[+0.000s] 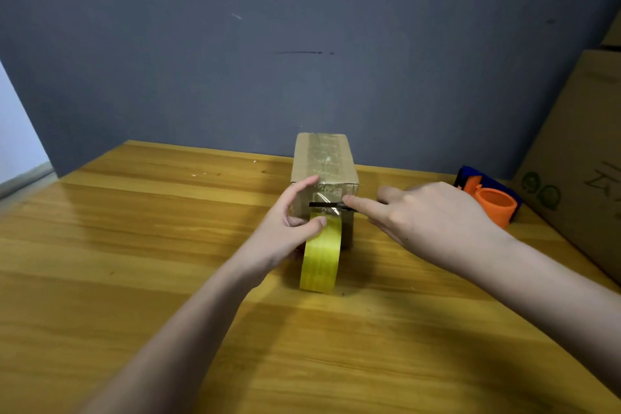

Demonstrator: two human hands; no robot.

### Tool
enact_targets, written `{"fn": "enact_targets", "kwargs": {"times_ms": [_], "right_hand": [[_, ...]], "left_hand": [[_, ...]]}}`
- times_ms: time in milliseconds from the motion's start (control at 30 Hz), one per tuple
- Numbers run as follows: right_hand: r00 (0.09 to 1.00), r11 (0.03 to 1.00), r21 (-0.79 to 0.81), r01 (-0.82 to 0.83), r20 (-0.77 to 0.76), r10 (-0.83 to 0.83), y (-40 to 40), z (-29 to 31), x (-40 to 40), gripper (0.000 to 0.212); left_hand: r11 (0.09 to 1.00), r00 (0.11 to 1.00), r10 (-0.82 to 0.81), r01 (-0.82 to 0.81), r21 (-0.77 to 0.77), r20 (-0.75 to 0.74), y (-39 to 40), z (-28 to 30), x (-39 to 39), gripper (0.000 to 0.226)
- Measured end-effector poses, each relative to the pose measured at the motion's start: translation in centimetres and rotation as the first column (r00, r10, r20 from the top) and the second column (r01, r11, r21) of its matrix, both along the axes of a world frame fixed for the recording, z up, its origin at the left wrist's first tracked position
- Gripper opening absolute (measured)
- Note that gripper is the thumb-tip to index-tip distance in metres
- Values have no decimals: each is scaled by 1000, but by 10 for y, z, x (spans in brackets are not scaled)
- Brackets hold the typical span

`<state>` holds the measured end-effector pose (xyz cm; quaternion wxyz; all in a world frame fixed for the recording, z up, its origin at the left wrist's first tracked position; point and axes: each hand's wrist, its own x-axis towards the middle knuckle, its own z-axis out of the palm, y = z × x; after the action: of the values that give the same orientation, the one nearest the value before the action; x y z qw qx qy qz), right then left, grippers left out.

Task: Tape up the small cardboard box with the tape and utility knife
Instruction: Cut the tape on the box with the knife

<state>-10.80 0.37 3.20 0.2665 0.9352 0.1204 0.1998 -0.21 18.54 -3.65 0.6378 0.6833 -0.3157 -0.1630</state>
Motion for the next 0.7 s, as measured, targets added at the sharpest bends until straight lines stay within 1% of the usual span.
{"fn": "enact_targets", "kwargs": {"times_ms": [200, 367, 533, 700], "right_hand": [[1000, 1000, 0, -5, -23, 5, -1, -7, 0, 67], [999, 997, -65, 33, -31, -35, -5, -6, -8, 78], [999, 998, -52, 47, -1, -47, -4, -15, -6, 79], [996, 999, -18, 36, 80, -35, -4, -23, -7, 78]], "left_hand": [[1000, 999, 7, -7, 17, -36, 2, 2, -1, 59], [1000, 999, -1, 1, -4, -40, 0, 6, -3, 64], [1000, 999, 13, -13, 6, -34, 0, 8, -3, 65], [999, 999, 47, -47, 26, -24, 2, 11, -6, 66]]}}
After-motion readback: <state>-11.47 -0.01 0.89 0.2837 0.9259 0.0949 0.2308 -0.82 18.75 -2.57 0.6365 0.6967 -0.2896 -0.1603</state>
